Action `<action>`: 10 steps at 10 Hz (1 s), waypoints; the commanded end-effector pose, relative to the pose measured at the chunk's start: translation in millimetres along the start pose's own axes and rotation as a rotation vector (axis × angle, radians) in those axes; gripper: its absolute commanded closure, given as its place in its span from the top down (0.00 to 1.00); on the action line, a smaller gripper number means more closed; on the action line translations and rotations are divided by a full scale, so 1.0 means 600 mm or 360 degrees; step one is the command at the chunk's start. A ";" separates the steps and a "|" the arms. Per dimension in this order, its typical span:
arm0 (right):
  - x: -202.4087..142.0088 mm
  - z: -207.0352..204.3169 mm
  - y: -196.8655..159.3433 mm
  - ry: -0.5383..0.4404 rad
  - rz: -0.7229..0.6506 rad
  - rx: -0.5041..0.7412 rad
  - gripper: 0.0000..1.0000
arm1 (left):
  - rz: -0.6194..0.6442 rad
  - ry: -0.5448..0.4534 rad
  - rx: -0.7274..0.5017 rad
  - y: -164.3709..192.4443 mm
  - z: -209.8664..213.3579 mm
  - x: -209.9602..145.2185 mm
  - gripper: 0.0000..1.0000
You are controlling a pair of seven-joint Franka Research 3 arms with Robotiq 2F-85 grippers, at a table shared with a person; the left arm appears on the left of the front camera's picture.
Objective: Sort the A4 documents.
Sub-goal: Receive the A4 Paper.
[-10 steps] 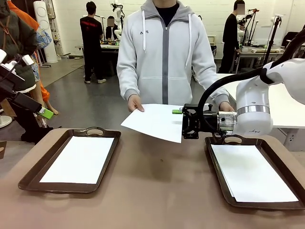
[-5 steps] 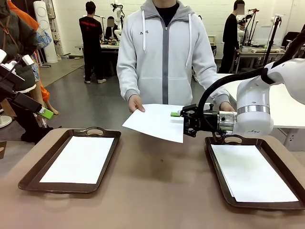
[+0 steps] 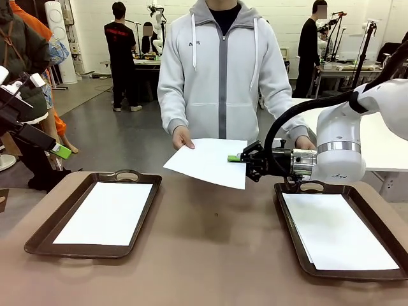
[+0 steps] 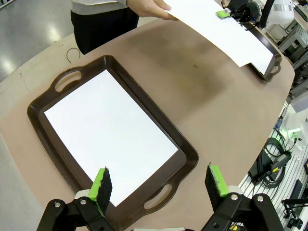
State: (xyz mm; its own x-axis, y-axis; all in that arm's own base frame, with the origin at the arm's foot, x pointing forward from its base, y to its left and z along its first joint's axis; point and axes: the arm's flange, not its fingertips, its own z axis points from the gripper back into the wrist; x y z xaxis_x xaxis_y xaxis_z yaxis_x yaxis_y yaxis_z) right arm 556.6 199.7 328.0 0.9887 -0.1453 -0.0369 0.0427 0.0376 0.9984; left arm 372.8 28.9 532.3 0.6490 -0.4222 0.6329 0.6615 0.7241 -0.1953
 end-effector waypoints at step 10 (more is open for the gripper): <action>0.000 -0.001 -0.003 -0.0011 -0.0002 -0.0017 0.00 | -0.0001 -0.0001 0.0000 0.001 0.000 0.000 1.00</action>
State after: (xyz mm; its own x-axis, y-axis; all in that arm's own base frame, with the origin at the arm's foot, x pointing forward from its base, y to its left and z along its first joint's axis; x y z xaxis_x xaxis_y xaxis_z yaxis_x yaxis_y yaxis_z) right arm 556.7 199.9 326.5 0.9875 -0.1533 -0.0371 0.0451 0.0491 0.9978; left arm 372.8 28.9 532.3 0.6490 -0.4222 0.6329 0.6615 0.7241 -0.1953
